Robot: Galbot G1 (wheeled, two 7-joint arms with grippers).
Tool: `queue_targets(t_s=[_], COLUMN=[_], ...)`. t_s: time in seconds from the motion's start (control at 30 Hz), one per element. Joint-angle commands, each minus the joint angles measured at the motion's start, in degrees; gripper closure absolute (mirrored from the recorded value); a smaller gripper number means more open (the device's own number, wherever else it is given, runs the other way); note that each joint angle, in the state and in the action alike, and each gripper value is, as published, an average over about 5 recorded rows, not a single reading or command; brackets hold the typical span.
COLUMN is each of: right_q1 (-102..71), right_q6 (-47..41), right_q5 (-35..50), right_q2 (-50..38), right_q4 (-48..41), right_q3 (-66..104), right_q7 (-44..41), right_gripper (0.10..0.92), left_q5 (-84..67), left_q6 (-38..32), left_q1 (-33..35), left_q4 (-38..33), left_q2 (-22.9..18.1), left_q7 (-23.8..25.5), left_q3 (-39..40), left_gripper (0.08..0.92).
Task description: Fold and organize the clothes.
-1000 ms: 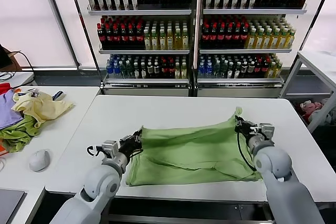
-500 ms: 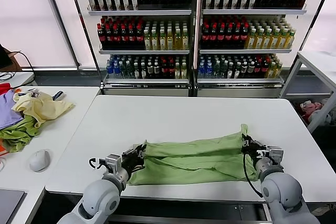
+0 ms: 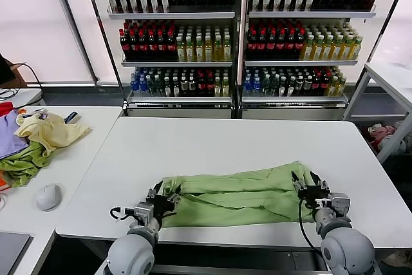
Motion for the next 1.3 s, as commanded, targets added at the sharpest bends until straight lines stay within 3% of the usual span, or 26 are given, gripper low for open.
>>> queue_targets(t_s=[0.03,0.17,0.3,0.7,1.0,1.17,1.3], right_q1=[-2.32,-2.27,-2.10,-1.38,-0.30,0.31,0.76], right_q6=[0.28,0.30,0.31,0.42,0.66,0.75,0.78], right_q5=[-1.79,-1.74,-1.58,-0.56,0.94,1.48,1.73], right_q2=[0.52,0.52,0.50,0.40,-0.26,-0.47,-0.84], right_q4=[1.93,1.97,1.96,1.93,2.26,2.54,2.78], right_q3=[0.52,0.56,0.61,0.54,0.41,0.19,-0.05], right_q7=[-0.01,0.00,-0.01,-0.01,-0.03,-0.07,-0.12], right_gripper=[0.245,0.207,0.203,0.203,0.203,0.203,0.203], left_q5=[7.45,6.94,4.54,-9.90,-17.70,-21.90,-28.76], left_q6=[1.55,2.91,3.78,4.32,4.29,4.30,4.30], left_q1=[1.85,2.27,2.39,1.88,-1.13,-1.83,-1.33], left_q4=[2.90,2.80,2.57,2.05,1.33,-0.62,-6.12], left_q2=[-7.28,-7.74,-7.24,-1.82,9.94,14.26,14.59], left_q7=[-6.74,-6.99,-6.38,-3.94,-2.46,-1.72,-1.66], left_q3=[0.39,0.43,0.01,-6.54,-21.43,-28.59,-31.73], left_gripper=[0.265,0.190,0.201,0.545,0.802,0.859,0.860])
